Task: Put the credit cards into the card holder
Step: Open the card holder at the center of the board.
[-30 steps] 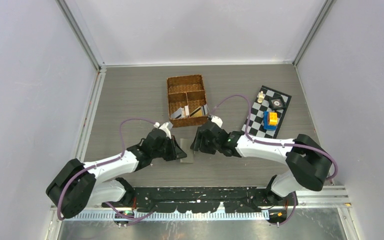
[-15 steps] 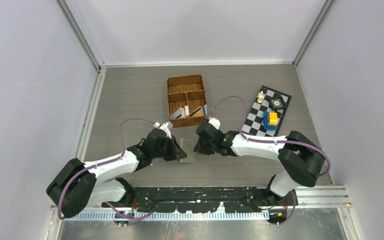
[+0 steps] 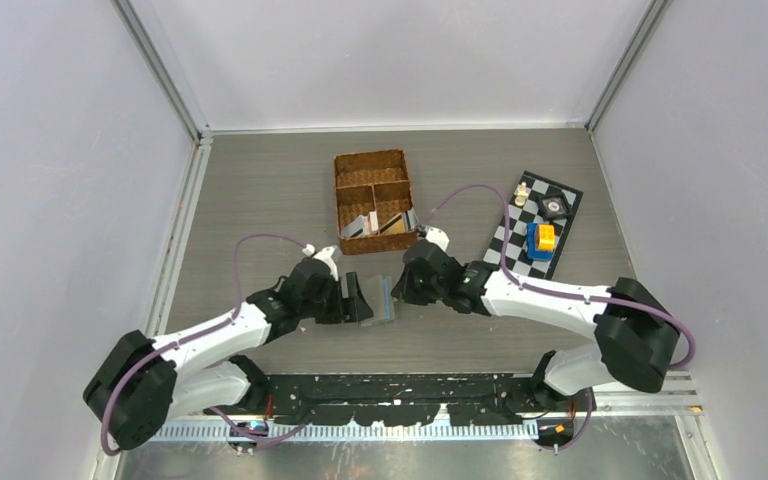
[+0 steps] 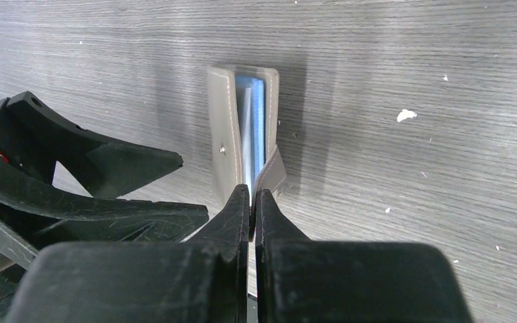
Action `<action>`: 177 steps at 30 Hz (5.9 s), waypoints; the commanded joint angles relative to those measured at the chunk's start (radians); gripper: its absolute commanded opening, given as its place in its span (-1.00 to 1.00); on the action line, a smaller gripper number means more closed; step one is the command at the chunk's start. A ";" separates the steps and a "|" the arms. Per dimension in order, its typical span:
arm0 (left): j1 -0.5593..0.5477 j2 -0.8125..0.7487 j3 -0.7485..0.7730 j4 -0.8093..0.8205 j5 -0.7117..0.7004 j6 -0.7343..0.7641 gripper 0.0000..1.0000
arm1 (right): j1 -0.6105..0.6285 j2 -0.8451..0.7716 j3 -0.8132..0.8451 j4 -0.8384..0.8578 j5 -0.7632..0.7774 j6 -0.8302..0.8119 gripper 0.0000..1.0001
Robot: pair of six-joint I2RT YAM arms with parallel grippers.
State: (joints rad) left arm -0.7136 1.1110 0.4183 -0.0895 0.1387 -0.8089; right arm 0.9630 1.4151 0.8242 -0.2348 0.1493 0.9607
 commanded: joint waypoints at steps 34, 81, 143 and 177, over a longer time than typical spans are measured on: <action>-0.004 0.098 0.180 -0.024 0.018 0.235 0.53 | 0.017 -0.155 0.000 -0.049 -0.018 -0.021 -0.99; -0.122 0.204 0.244 -0.089 -0.347 0.332 0.26 | 0.019 -0.086 -0.025 -0.199 0.092 -0.073 -0.99; -0.121 0.284 0.345 -0.022 -0.405 0.517 -0.20 | 0.019 0.052 -0.039 -0.173 0.094 -0.064 -0.99; -0.121 0.102 0.102 -0.012 -0.315 0.152 -1.00 | -0.103 0.106 0.046 -0.234 0.192 -0.189 -0.99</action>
State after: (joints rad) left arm -0.8318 1.2579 0.5850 -0.1188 -0.2138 -0.5293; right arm 0.9100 1.4998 0.8330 -0.4801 0.3046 0.8188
